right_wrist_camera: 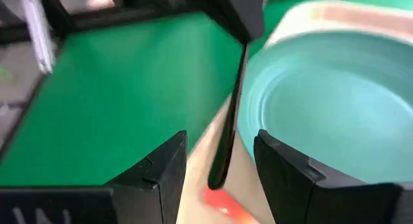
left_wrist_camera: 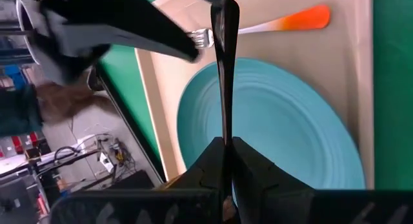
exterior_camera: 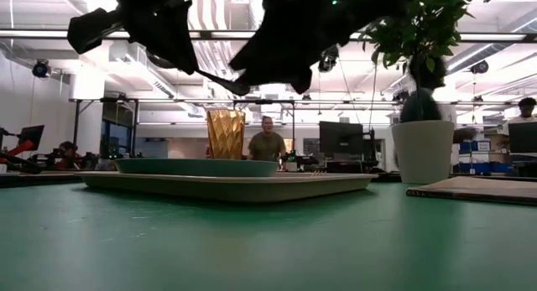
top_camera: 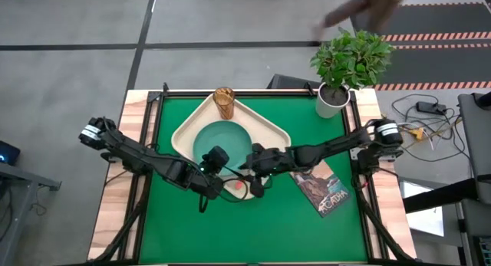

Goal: Pick and place plate/cup/fork/spoon on tray
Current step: Put the black spoon on the white tray to the left of the green plate

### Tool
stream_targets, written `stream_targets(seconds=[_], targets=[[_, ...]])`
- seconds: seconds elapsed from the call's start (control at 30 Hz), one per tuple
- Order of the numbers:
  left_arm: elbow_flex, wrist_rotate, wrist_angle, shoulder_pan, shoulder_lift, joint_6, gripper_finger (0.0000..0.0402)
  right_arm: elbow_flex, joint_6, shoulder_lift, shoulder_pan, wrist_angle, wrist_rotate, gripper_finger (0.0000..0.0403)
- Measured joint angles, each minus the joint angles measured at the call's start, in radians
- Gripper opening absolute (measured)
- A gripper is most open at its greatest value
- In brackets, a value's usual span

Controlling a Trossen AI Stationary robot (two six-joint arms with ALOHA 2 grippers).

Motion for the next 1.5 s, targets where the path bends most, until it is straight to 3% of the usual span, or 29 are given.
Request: stream_targets(seconds=[0.2,0.4,0.5,0.67,0.93,1.27,1.5], targets=[[-0.001,-0.002,0.001,-0.004,0.0,0.052,0.0,0.124,-0.002,0.086,-0.005,-0.114,0.013,0.0166],[0.001,-0.021,0.004,-0.004,0.0,0.066,0.0,0.157,-0.018,0.107,-0.01,-0.129,0.019,0.0157],[0.001,-0.022,0.005,-0.005,0.0,0.08,0.0,0.163,-0.018,0.11,-0.014,-0.127,0.019,0.0123],[0.002,-0.021,0.029,-0.005,0.0,0.082,0.0,0.159,-0.02,0.108,-0.016,-0.128,0.015,0.0025],[-0.002,-0.028,0.049,-0.006,0.0,0.073,0.0011,0.147,-0.017,0.101,-0.016,-0.123,0.014,0.0009],[-0.002,-0.071,0.056,-0.005,-0.007,0.07,0.0102,-0.01,0.016,0.018,-0.015,0.056,0.006,0.0008],[-0.002,-0.106,0.085,-0.001,-0.059,0.072,0.0129,-0.204,0.052,-0.093,-0.023,0.281,0.019,0.0008]])
